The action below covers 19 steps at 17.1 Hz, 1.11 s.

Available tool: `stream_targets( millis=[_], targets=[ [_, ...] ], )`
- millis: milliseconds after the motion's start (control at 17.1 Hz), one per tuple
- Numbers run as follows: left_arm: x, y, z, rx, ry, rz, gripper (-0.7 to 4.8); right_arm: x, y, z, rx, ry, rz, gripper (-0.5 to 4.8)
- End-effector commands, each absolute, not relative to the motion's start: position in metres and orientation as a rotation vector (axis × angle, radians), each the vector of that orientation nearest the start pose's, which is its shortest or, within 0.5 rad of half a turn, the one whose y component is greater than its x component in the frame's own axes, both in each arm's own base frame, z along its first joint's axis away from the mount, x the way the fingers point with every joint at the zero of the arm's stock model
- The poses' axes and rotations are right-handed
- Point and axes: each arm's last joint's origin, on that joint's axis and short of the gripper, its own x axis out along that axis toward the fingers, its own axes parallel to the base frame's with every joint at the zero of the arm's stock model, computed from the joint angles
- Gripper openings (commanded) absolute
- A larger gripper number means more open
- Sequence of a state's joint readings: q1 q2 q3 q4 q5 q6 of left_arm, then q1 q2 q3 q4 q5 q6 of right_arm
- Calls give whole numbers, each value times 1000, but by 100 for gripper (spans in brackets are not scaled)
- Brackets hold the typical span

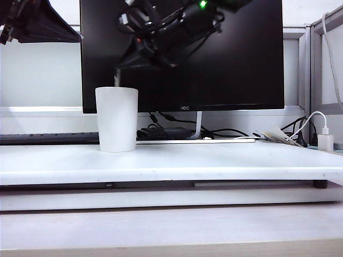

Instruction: Pick up a spoon and stir the liquid in the cup.

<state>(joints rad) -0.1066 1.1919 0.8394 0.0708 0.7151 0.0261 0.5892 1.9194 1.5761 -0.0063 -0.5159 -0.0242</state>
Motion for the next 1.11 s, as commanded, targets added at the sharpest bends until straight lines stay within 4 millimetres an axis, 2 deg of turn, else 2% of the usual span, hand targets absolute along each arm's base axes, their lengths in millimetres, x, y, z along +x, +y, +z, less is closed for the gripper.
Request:
stream_targets(
  millis=[59,117,176,234,351,468,644,702,819,936,1112],
  targets=[
    [256,-47,300,-57,244,-827,-5,368,255,293,-66,368,1016,13],
    [256,-47,300,-57,244,-827,-5,368,255,294,-69,364,1001,69],
    [256,-47,300,-56,243,-825,-5,369,255,294,-70,355,988,191],
    [256,-47,300,-56,243,-826,-5,369,255,295,-72,353,978,213],
    [256,-47,300,-56,243,-826,-5,368,254,298,-71,340,975,212],
    [256,-47,300,-56,243,-826,-5,365,252,310,-63,298,976,212],
    [256,-47,300,-57,244,-827,-5,349,242,341,-47,241,975,211],
    [256,-47,300,-58,244,-827,-5,344,238,350,-47,236,976,193],
    [255,-46,301,-80,249,-822,-5,330,229,366,-48,246,976,-9],
    [245,-45,305,-86,262,-821,-5,313,218,378,-54,309,974,-6],
    [219,-42,301,-86,237,-807,-5,285,204,378,-68,368,983,-6]
  ],
)
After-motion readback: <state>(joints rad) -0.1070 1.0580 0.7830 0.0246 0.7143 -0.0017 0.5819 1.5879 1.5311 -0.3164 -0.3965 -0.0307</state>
